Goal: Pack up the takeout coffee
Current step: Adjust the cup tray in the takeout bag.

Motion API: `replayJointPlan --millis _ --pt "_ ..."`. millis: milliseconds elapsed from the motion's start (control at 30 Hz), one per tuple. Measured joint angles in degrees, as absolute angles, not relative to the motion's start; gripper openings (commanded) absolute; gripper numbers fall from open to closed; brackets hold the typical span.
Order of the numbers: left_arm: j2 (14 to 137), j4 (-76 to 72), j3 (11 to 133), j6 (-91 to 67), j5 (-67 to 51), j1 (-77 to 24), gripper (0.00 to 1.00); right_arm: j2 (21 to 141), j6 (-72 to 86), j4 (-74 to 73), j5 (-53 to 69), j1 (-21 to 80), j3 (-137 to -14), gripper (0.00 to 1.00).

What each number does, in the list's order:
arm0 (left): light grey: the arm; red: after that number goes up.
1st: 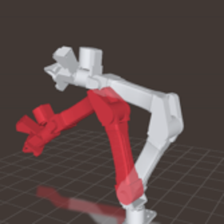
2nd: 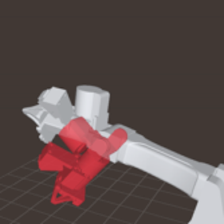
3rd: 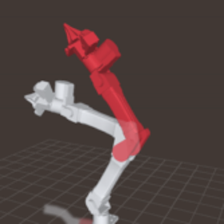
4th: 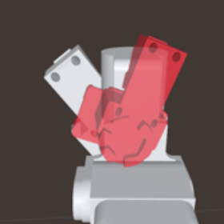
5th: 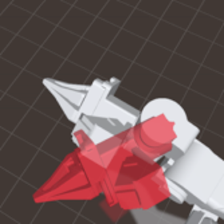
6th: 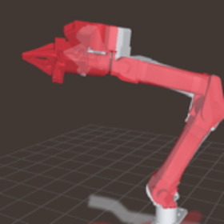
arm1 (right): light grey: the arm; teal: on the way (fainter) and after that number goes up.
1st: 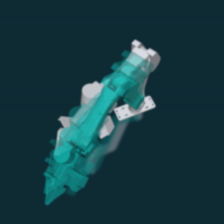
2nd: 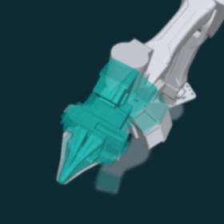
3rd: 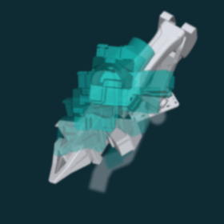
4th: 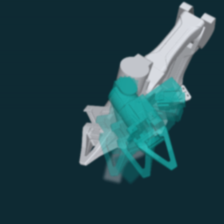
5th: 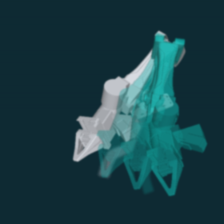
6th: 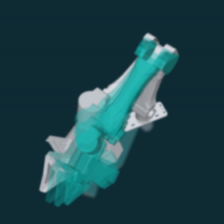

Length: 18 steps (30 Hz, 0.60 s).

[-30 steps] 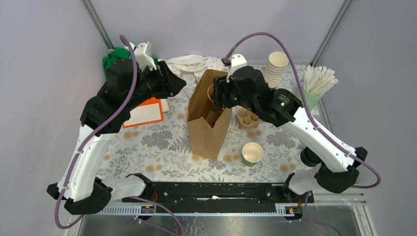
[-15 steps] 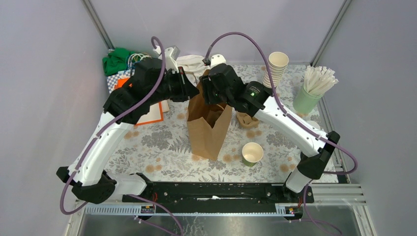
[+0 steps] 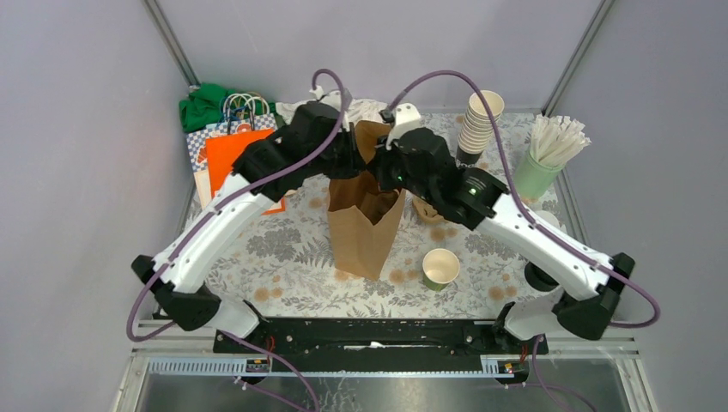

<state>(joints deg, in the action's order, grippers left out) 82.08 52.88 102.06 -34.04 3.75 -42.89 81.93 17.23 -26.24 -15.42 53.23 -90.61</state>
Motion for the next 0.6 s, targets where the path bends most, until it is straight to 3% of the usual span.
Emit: replayJointPlan --millis 300,600 --pt "92.18 53.91 106.13 -32.84 7.60 -46.87 0.00 66.98 19.29 -9.72 -12.73 53.12 -71.96 0.00" --pt "102.26 61.41 113.14 -32.21 13.13 -50.26 0.00 61.93 19.79 -4.19 -18.55 52.29 -61.34 0.00"
